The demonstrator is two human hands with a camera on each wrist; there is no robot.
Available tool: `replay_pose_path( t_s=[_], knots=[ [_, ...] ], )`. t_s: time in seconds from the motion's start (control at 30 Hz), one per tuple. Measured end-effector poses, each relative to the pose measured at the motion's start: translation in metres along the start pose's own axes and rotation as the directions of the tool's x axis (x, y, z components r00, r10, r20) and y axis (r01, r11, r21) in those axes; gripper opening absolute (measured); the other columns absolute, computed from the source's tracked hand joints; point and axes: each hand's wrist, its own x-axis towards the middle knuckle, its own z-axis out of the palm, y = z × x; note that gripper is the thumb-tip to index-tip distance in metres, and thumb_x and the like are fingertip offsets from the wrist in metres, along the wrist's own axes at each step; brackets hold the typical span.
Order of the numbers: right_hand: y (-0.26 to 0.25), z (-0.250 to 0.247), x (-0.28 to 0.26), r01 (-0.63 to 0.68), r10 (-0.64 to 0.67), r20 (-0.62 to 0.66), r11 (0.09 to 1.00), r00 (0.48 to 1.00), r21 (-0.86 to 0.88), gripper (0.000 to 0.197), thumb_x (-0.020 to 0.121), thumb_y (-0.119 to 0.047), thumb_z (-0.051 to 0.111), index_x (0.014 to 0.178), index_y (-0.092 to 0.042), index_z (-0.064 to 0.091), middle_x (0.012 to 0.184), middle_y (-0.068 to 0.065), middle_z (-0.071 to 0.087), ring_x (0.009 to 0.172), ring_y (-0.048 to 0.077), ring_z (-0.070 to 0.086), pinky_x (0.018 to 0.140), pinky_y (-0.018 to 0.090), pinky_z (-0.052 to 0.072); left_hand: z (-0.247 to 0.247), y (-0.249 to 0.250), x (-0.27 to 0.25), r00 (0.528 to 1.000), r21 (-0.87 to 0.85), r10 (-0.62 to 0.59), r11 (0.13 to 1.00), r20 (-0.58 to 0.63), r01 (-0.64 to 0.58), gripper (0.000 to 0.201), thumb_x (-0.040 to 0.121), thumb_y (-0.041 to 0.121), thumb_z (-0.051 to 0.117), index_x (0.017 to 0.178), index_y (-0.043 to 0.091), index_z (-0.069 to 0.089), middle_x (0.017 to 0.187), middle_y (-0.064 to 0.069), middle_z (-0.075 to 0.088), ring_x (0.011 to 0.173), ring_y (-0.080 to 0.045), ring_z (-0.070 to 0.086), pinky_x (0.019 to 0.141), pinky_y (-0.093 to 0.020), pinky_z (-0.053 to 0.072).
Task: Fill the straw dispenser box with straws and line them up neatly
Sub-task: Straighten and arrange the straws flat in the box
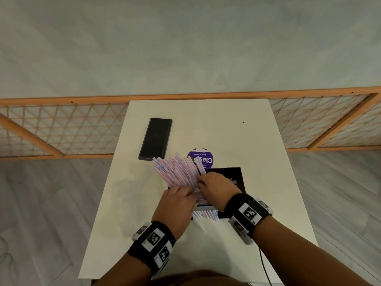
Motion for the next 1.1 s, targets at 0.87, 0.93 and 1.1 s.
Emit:
replay_pose_path(
  t_s=[0.87,0.93,1.1],
  knots=[
    [0.004,-0.018,0.0,-0.148,0.225,-0.255,0.945,0.94,0.29,0.035,0.102,-0.036,0.049,0.075,-0.015,0.046,0.066,0.002,0.055,0.062,0.029,0.049,0.058,0.036,0.041,0.013,-0.006,-0.009,0.993,-0.168,-0.012,0.986,-0.119,-0.008,0.033,0.096,0.038,0.047,0.107,0.027,0.076,0.106,0.008,0.069,0.092,-0.019,0.064,0.078,-0.03,0.059],
    [0.005,-0.03,-0.005,-0.104,0.228,-0.322,0.927,0.919,0.361,0.034,0.103,-0.04,0.049,0.079,-0.016,0.048,0.059,0.0,0.055,0.054,0.024,0.049,0.054,0.036,0.04,0.012,-0.007,-0.008,0.995,-0.183,-0.027,0.983,-0.1,0.008,0.033,0.096,0.039,0.047,0.107,0.028,0.076,0.107,0.009,0.069,0.094,-0.018,0.064,0.079,-0.03,0.059],
    [-0.001,-0.07,-0.024,0.074,0.161,-0.501,0.906,0.85,0.417,0.022,0.106,-0.032,0.047,0.095,-0.014,0.052,0.059,0.003,0.056,0.052,0.022,0.052,0.053,0.041,0.041,0.011,-0.008,-0.008,0.998,-0.194,-0.033,0.981,-0.051,0.023,0.035,0.099,0.042,0.044,0.109,0.029,0.075,0.112,0.011,0.068,0.099,-0.016,0.062,0.084,-0.027,0.056]
  ],
)
